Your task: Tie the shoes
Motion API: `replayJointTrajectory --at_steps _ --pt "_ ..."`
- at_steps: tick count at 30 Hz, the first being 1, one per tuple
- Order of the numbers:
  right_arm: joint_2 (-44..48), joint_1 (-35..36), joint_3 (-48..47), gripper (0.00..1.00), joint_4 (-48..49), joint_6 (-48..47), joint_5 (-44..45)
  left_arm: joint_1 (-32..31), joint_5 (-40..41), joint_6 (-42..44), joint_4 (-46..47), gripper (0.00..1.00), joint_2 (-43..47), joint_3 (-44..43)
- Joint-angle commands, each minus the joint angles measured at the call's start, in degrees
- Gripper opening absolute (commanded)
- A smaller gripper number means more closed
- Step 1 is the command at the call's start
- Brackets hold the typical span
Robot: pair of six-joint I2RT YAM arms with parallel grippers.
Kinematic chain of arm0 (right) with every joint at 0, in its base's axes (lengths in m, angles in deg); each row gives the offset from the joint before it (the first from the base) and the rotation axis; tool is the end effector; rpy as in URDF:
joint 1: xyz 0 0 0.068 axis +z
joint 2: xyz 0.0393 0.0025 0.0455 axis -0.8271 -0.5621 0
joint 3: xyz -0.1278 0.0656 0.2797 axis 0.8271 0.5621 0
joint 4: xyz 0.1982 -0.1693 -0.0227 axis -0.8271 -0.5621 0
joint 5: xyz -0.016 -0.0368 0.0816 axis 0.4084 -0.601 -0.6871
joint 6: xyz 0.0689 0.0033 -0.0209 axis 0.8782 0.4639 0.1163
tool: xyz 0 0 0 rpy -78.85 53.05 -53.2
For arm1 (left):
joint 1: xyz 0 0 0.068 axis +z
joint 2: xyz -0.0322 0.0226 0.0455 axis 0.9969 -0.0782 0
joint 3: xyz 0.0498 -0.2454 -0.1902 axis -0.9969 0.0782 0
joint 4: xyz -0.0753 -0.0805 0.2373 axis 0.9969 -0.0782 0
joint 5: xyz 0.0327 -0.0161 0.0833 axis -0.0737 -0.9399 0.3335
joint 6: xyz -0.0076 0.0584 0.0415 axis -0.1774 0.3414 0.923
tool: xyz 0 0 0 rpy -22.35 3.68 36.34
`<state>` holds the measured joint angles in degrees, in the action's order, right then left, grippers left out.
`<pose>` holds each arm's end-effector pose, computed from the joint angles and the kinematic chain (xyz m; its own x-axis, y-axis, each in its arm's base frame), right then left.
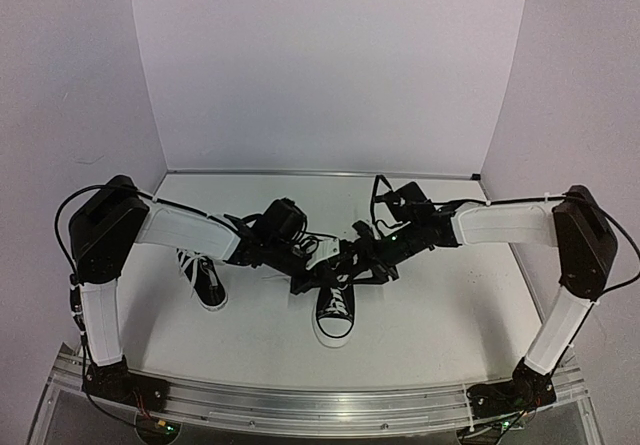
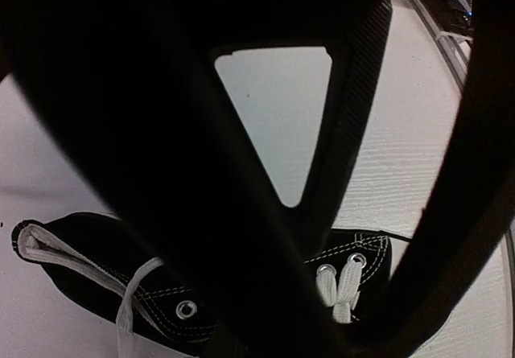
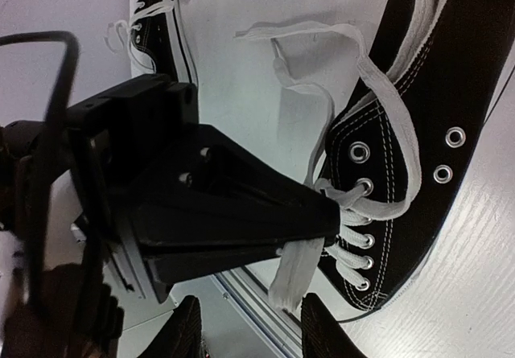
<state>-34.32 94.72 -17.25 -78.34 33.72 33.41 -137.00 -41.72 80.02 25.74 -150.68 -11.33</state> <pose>0.2702 0.2744 0.2340 -0.9771 -0.1897 -0.0962 -0.1787 0.4867 0.8551 0.2560 -0.3695 0.1875 0.0762 0.5902 -0.8036 0.9971 -0.0426 0.0633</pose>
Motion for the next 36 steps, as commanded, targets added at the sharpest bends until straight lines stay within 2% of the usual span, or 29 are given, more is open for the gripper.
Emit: replayJointTrajectory --at_steps 1,7,14,16,19,21,28,36 --pt "-3.2 0.8 -3.1 0.39 4.5 1.0 -0.3 -0.3 -0.3 0.0 0.5 0.0 0.9 -1.5" --pt "-5.4 0.8 -3.4 0.29 4.4 1.1 -0.1 -0.3 -0.2 -0.5 1.2 0.0 1.6 -0.9" --pt "-6.2 0.8 -3.3 0.06 3.9 1.5 1.5 -0.3 -0.6 -0.5 2.0 0.0 2.3 0.2" --pt "-6.5 0.8 -3.2 0.14 3.4 1.8 1.8 -0.3 -0.6 -0.5 2.1 0.0 2.4 0.4" --pt "-6.1 0.8 -3.2 0.36 2.1 1.9 3.0 -0.3 -0.6 -0.3 1.9 0.0 2.3 0.4" --pt "-6.1 0.8 -3.4 0.37 1.4 1.9 3.4 -0.3 -0.6 -0.1 1.8 0.0 2.3 0.3" --pt "-6.9 0.8 -4.7 0.32 1.1 2.2 4.8 -0.3 -1.5 0.5 1.5 0.0 2.1 -0.1" --pt "-8.0 0.8 -5.9 0.1 0.9 1.4 5.1 -0.3 -2.7 0.8 1.5 0.0 2.3 -0.2"
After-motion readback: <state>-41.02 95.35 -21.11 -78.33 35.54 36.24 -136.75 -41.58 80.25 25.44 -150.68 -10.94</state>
